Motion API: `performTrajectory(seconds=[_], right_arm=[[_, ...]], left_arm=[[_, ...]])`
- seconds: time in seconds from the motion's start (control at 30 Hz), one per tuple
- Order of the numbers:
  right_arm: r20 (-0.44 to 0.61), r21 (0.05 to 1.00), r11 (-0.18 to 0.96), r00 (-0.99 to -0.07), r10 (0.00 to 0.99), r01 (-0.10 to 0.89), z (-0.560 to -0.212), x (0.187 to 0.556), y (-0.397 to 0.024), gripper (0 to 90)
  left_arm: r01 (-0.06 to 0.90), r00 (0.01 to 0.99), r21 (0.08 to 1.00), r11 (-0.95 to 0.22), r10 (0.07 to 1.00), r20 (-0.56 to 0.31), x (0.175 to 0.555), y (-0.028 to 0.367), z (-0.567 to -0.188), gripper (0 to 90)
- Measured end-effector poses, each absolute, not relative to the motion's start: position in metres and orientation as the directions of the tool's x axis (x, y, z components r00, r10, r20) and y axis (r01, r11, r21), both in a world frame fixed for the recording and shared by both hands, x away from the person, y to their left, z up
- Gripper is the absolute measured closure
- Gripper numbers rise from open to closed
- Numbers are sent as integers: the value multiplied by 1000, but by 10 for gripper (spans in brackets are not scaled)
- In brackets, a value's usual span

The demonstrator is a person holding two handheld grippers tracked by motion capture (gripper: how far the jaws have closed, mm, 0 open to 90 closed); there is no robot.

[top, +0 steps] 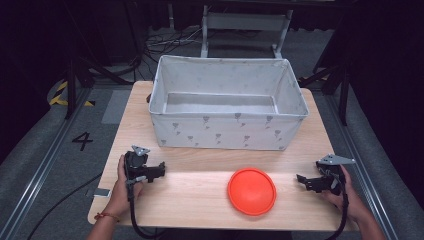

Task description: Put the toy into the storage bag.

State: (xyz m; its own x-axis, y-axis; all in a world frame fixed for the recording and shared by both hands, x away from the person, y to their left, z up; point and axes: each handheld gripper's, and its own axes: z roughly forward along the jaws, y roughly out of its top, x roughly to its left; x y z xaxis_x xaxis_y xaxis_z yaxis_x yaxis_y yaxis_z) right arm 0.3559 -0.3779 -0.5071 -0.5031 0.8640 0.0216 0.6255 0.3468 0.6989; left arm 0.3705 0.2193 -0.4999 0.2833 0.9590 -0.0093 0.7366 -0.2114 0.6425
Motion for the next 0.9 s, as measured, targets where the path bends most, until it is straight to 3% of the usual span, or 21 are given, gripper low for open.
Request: performTrajectory(seconds=[0.33, 0.5, 0.6, 0.67, 0.73, 0.8, 0.9], right_arm=[[20, 699, 363, -524, 852, 616, -507, 356, -380, 1], [22, 696, 366, -528, 849, 618, -506, 355, -381, 19], [25, 695, 370, -535, 844, 616, -504, 354, -381, 87], [44, 705, 373, -562, 826, 603, -500, 351, -380, 231], [42, 719, 374, -574, 818, 585, -495, 346, -375, 157], [39, 736, 381, -597, 802, 560, -487, 343, -369, 204], [46, 752, 393, -638, 769, 529, -476, 339, -353, 187]], left_arm=[[677, 470, 648, -349, 882, -16, 355, 243, -500, 2], [665, 495, 651, -365, 869, -19, 351, 249, -500, 3], [658, 514, 649, -382, 857, -17, 349, 251, -500, 3], [659, 521, 646, -386, 854, -20, 348, 252, -499, 5], [653, 531, 644, -400, 847, -12, 348, 253, -499, 5], [652, 532, 643, -401, 847, -12, 348, 253, -499, 5], [655, 538, 641, -400, 843, -24, 347, 254, -499, 6]])
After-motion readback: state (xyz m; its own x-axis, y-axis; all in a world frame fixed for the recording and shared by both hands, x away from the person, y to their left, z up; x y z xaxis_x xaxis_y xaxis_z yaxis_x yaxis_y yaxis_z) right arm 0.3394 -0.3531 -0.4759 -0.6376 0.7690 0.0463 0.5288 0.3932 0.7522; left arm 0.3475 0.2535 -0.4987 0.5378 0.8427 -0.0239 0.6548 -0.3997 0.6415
